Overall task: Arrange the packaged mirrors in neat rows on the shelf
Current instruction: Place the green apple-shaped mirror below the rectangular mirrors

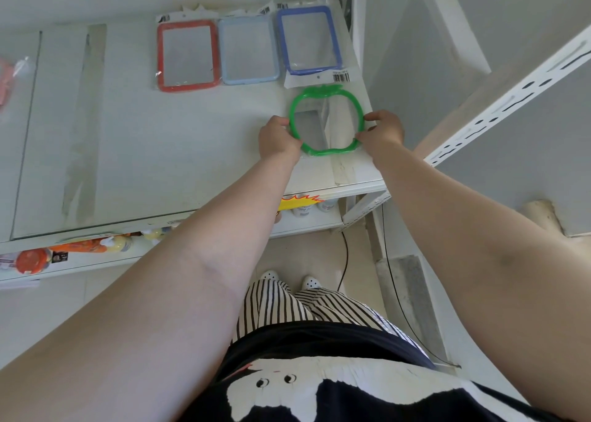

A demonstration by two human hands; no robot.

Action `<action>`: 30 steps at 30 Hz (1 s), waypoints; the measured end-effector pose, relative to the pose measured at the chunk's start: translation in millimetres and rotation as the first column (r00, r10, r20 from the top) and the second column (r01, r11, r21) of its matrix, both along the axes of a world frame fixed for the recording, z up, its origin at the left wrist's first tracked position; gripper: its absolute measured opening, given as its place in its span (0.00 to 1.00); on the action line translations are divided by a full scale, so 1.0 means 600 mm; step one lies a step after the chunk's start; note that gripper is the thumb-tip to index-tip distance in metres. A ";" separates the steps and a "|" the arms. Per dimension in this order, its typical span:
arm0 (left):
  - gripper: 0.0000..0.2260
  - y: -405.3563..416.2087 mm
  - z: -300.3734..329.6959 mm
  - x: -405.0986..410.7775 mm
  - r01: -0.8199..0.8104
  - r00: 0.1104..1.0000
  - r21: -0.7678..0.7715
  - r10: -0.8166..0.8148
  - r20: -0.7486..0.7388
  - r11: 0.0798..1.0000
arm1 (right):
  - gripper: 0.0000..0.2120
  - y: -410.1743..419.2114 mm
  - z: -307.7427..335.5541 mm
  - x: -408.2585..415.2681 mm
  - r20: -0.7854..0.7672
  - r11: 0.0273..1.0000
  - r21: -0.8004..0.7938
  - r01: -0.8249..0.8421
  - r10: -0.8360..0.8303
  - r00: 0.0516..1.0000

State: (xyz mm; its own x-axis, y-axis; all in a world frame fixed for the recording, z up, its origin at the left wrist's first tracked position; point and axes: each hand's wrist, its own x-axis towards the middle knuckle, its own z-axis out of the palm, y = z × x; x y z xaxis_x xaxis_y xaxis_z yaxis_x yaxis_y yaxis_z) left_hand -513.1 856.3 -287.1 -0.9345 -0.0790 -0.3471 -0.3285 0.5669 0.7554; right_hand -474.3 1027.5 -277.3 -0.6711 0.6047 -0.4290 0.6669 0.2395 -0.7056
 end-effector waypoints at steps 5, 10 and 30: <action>0.20 -0.009 0.000 -0.001 -0.013 1.000 -0.015 0.013 0.017 1.000 | 0.20 0.004 0.003 0.000 -0.001 0.998 0.058 -0.002 0.002 1.000; 0.20 -0.045 0.023 0.003 0.004 1.000 -0.042 -0.005 -0.018 0.999 | 0.20 -0.019 0.032 -0.001 -0.014 0.980 0.171 -0.103 0.107 0.994; 0.24 -0.613 0.093 0.185 0.065 0.991 -0.361 -0.102 -0.085 0.930 | 0.21 -0.568 0.072 0.044 -0.014 0.523 0.379 -0.764 0.828 0.561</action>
State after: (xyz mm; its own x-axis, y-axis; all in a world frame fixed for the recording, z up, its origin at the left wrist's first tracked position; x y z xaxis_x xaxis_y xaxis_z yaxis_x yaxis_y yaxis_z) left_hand -402.0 488.3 -231.1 -0.9715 -0.1003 -0.2148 -0.2014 0.8271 0.5247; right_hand -448.1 686.8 -234.0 -0.9754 -0.1527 -0.1589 -0.0353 0.8199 -0.5714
